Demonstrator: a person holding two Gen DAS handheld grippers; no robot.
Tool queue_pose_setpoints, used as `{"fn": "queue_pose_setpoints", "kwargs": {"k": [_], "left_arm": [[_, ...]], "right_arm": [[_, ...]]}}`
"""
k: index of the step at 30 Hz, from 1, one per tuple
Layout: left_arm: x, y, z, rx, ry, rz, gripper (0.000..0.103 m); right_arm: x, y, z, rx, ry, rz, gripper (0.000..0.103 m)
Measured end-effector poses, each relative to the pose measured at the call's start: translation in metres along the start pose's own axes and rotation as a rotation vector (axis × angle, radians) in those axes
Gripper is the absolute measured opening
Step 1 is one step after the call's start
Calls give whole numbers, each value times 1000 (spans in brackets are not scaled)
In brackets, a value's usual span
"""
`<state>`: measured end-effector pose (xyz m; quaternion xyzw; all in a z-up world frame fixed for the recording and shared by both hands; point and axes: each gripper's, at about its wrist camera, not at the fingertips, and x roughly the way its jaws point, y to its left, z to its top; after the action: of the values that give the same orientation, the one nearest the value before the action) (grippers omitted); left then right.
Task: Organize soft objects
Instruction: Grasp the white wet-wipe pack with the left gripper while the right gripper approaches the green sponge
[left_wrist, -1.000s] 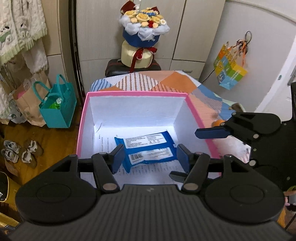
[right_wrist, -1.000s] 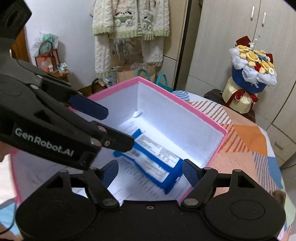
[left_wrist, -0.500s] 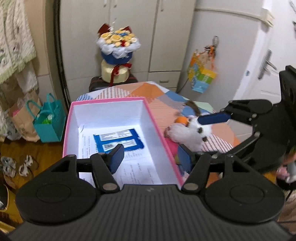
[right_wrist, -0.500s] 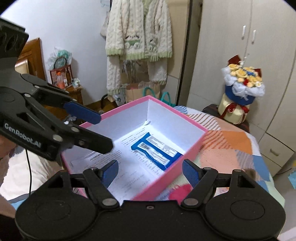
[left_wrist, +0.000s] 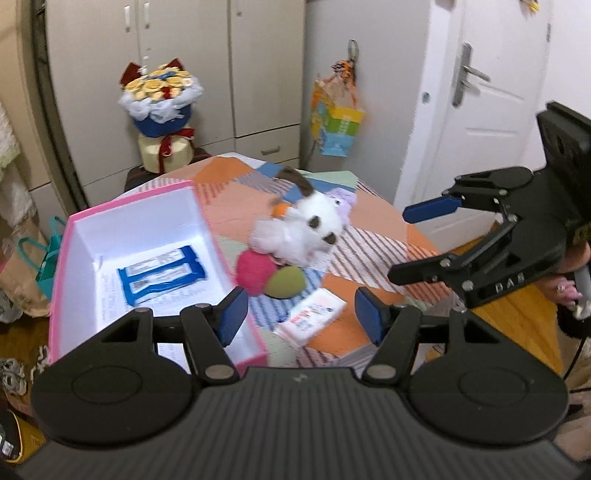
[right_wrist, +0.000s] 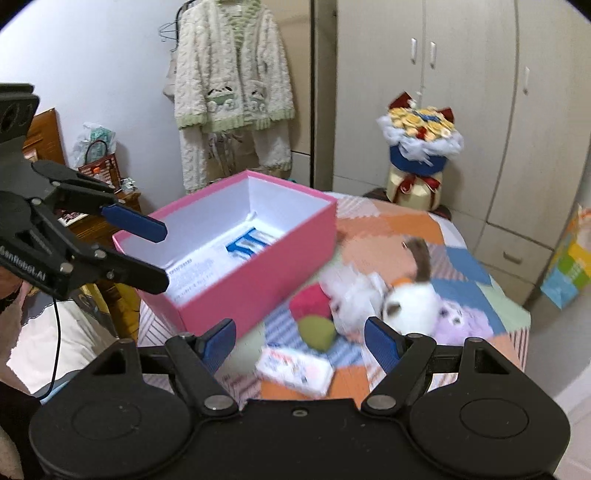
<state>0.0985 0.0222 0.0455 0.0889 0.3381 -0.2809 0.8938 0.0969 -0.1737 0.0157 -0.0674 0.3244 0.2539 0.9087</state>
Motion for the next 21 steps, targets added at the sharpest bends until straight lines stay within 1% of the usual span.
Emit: {"fn": "queue_pose_setpoints", "kwargs": {"k": [6,11,15,18,21], "left_arm": [[18,-33,-10,24,12,-22,63],[40,-53,-20,39,32,-37,63],[54,-63,-26,52,43,-37,63],[68,-67,-29,41,41,-15,63],[84,-68,-30,54,56,3,63]], "right_arm": [[-4,-22,-16,67,2,30,81],[3,-39,-22,117,-5,74,81],[17,-51,-28,161,8,127,81],[35,-56,-29,181,27,168,81],[53,-60,-29,198,47,211,81]]}}
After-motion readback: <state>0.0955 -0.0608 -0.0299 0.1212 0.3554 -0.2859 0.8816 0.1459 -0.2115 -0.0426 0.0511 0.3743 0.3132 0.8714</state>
